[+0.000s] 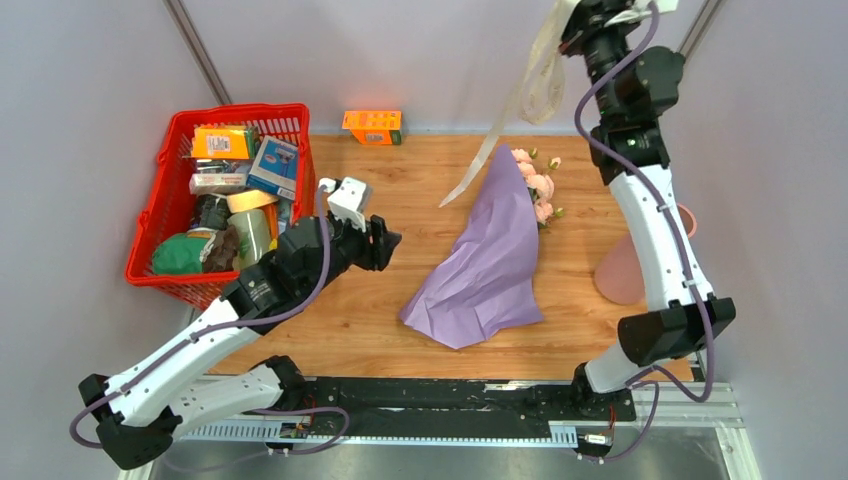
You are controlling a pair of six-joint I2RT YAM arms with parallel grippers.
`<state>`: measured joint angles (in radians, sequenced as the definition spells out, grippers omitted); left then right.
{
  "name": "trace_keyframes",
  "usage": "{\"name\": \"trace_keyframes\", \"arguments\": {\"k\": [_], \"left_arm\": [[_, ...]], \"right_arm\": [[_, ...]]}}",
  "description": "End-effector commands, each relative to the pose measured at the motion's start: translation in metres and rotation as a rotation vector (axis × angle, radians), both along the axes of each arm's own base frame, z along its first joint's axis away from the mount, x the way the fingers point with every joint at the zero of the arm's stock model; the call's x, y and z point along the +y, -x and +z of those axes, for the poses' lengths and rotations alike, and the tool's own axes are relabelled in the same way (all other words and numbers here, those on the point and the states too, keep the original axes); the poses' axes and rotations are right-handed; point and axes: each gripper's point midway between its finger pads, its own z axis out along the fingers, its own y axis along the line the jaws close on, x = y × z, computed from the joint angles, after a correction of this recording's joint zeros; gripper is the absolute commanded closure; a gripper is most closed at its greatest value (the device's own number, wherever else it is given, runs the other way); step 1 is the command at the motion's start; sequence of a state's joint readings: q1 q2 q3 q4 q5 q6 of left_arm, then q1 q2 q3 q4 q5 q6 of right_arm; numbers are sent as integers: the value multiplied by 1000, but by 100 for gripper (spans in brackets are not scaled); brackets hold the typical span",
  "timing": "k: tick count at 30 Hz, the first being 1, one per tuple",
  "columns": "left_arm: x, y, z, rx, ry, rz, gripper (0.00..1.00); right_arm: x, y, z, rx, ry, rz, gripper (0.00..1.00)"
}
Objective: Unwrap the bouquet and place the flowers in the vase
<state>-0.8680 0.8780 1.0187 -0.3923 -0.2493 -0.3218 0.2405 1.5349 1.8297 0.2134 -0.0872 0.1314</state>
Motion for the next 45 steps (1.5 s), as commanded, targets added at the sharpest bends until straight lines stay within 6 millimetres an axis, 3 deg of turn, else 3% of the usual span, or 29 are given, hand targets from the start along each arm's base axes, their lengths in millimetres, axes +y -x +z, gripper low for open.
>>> {"name": "trace_keyframes", "arguments": {"k": [1, 3, 4, 7, 12, 17, 19, 23, 29, 33, 34, 37, 40, 45], "left_arm": [[10, 2, -21, -21, -107, -12, 39], [11, 2, -36, -12, -159, -27, 39], [11, 2, -45, 0, -181, -30, 39], [13, 0, -70, 24, -243, -33, 39], [10, -3, -76, 48, -274, -35, 39], [2, 5, -72, 45, -252, -98, 39], [3, 4, -72, 43, -246, -93, 39], [-4, 6, -70, 40, -226, -121, 39], [0, 2, -77, 66, -252, -82, 39], [4, 4, -83, 80, -255, -73, 38], [4, 4, -84, 81, -252, -74, 38], [4, 2, -83, 75, -250, -66, 38], [6, 0, -85, 81, -269, -49, 38], [7, 0, -88, 89, -275, -43, 38]], "right_arm": [[-77, -51, -10, 87, -75, -167, 100], [-106, -64, -8, 90, -100, -214, 100], [-131, -70, -5, 82, -108, -265, 100], [-169, -79, 6, 43, -117, -352, 100], [-232, -91, 15, -12, -129, -547, 100], [-280, -94, 20, -79, -192, -581, 100], [-292, -100, 13, -81, -203, -595, 100], [-291, -130, -33, 20, -189, -548, 100], [-284, -181, -132, 228, -172, -473, 100], [-290, -196, -176, 343, -193, -492, 100], [-292, -198, -186, 372, -198, -503, 96], [-301, -198, -217, 461, -213, -589, 66], [-311, -191, -249, 572, -201, -713, 52], [-309, -172, -309, 783, -123, -810, 34]]}}
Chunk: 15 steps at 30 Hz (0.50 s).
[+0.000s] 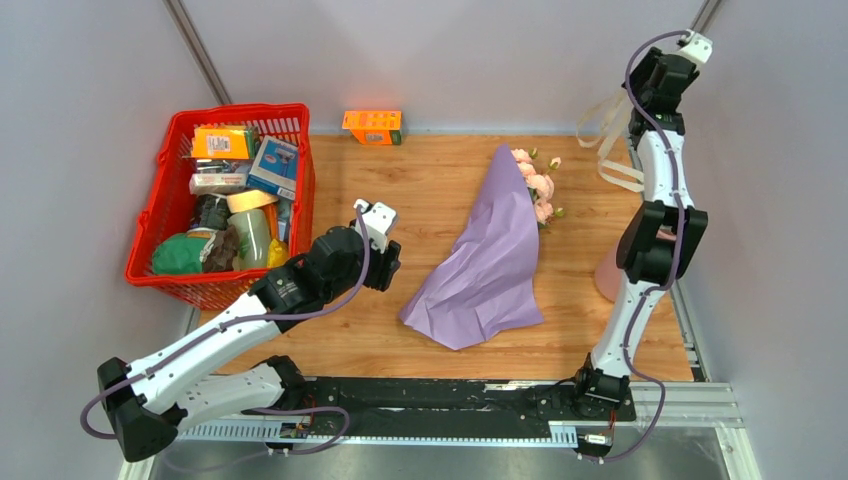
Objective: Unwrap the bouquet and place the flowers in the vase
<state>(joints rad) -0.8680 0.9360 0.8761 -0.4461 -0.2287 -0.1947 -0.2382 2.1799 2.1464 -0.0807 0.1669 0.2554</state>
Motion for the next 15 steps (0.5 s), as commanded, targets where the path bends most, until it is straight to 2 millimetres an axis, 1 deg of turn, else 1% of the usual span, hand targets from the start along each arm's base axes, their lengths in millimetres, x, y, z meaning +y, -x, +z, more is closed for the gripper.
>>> {"name": "trace_keyframes", "arguments": {"k": [1, 2, 4, 5, 7, 9, 11, 12, 13, 14, 15], "left_arm": [[-1, -5, 7, -18, 14, 21, 38], [-2, -5, 6, -15, 11, 20, 38], [-3, -7, 8, -15, 16, 20, 38], [-5, -7, 9, -13, 18, 16, 38], [-5, -6, 10, -9, 20, 15, 38], [-4, -6, 7, 0, 11, 18, 37], [-3, -5, 2, 16, -14, 21, 37], [-3, -4, 3, 22, -16, 16, 37], [-5, -5, 4, 25, -13, 13, 37], [-9, -3, 6, 33, -1, -4, 37], [-12, -2, 7, 41, 7, -15, 37]], "right_arm": [[-5, 34, -42, 220, 26, -122, 32], [-5, 41, -50, 249, 7, -134, 31], [-3, 51, -60, 290, -29, -146, 24], [-2, 56, -62, 310, -50, -156, 20], [0, 66, -62, 343, -92, -176, 19], [6, 70, -52, 339, -110, -153, 16], [15, 76, -35, 317, -119, -109, 16], [21, 79, -22, 299, -119, -76, 16], [29, 82, -16, 293, -122, -39, 17], [37, 86, -3, 271, -128, 0, 18], [46, 90, 3, 262, -141, 36, 18]]}}
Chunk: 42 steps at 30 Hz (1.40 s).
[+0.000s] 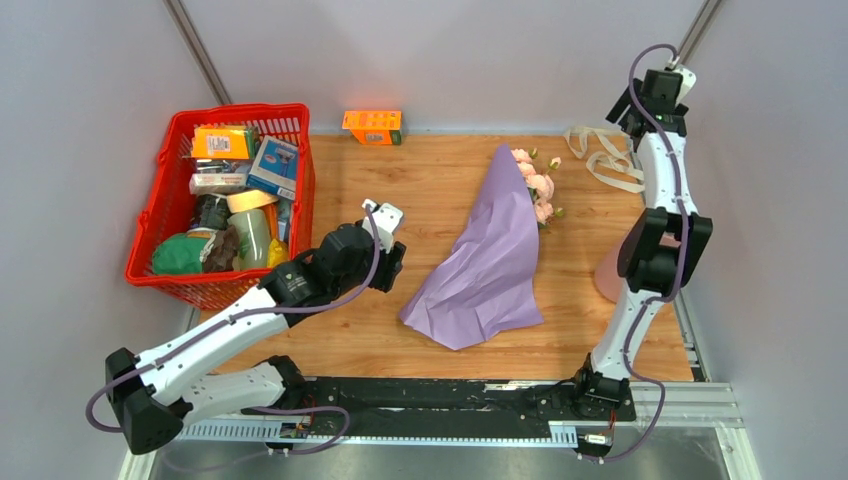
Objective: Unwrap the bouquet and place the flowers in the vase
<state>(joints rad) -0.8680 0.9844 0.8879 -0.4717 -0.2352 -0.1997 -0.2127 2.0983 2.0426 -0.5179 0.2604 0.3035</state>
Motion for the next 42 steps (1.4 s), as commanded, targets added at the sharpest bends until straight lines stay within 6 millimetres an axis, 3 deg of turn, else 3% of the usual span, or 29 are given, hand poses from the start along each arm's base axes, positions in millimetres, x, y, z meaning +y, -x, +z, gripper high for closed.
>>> {"name": "trace_keyframes", "arguments": {"k": [1, 5, 7, 16, 19, 25, 29, 34, 42], "left_arm": [[-17, 5, 25, 17, 77, -56, 37], [-43, 22, 33, 14, 148, -209, 34], [-52, 29, 32, -38, 130, -262, 31], [-78, 63, -1, -208, -191, -406, 31], [-84, 70, -13, -233, -265, -426, 31], [-102, 87, -61, -225, -441, -475, 33], [-116, 97, -80, -239, -485, -500, 36], [-124, 110, -99, -269, -497, -517, 37], [-127, 139, -127, -221, -598, -588, 38]], "right_arm": [[39, 30, 105, -193, -64, 131, 19], [80, 57, 124, -215, -96, 246, 20], [112, 71, 127, -215, -133, 356, 20], [219, 151, 132, -233, -141, 627, 18], [230, 175, 139, -280, -163, 683, 16], [234, 217, 162, -394, -156, 727, 15], [225, 237, 166, -435, -144, 682, 16], [210, 250, 162, -456, -84, 621, 13], [207, 248, 164, -463, -94, 595, 13]]}}
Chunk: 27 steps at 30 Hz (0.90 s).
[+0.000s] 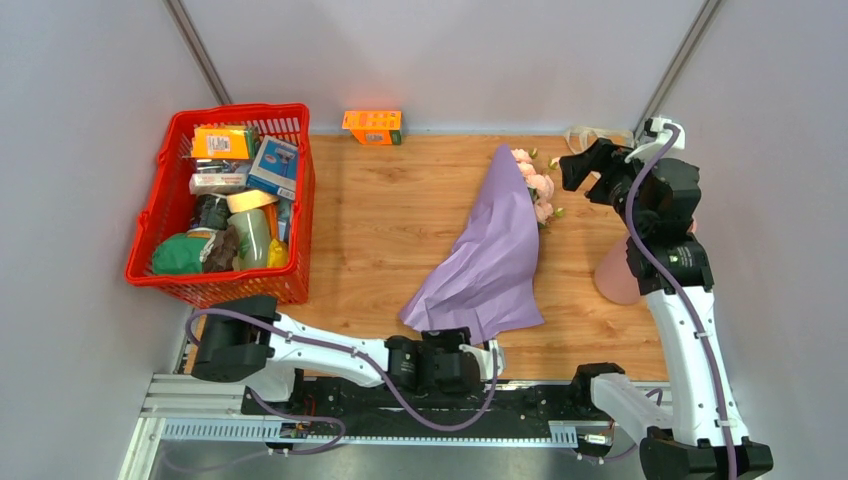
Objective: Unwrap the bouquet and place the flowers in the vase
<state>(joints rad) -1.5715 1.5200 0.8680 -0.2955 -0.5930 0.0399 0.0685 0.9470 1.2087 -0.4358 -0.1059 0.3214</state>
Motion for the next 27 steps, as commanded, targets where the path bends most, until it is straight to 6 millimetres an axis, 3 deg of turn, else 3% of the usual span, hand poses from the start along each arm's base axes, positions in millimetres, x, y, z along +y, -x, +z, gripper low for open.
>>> {"name": "trace_keyframes", "arguments": {"k": [1, 6, 17, 20, 22, 24, 27], "left_arm": [[-10, 19, -2, 1, -15, -26, 38], [-6, 11, -12, -81, -68, 7, 39], [-12, -12, -15, -251, -78, 70, 48], [-14, -17, -4, -288, -40, 106, 81], [-15, -22, 7, -289, 12, 138, 92], [-13, -35, 23, -260, 89, 211, 100], [-6, -58, 37, -171, 208, 331, 100]], "right_arm": [[-6, -3, 15, -55, -7, -35, 12], [-16, -4, 18, -66, 16, -88, 12], [-14, -1, 18, -70, 0, -79, 13], [-12, -2, 16, -65, -5, -70, 13], [-11, -2, 14, -61, -8, -66, 13], [-9, -2, 11, -56, -11, -56, 13], [-4, -1, 5, -42, -22, -28, 13]]}}
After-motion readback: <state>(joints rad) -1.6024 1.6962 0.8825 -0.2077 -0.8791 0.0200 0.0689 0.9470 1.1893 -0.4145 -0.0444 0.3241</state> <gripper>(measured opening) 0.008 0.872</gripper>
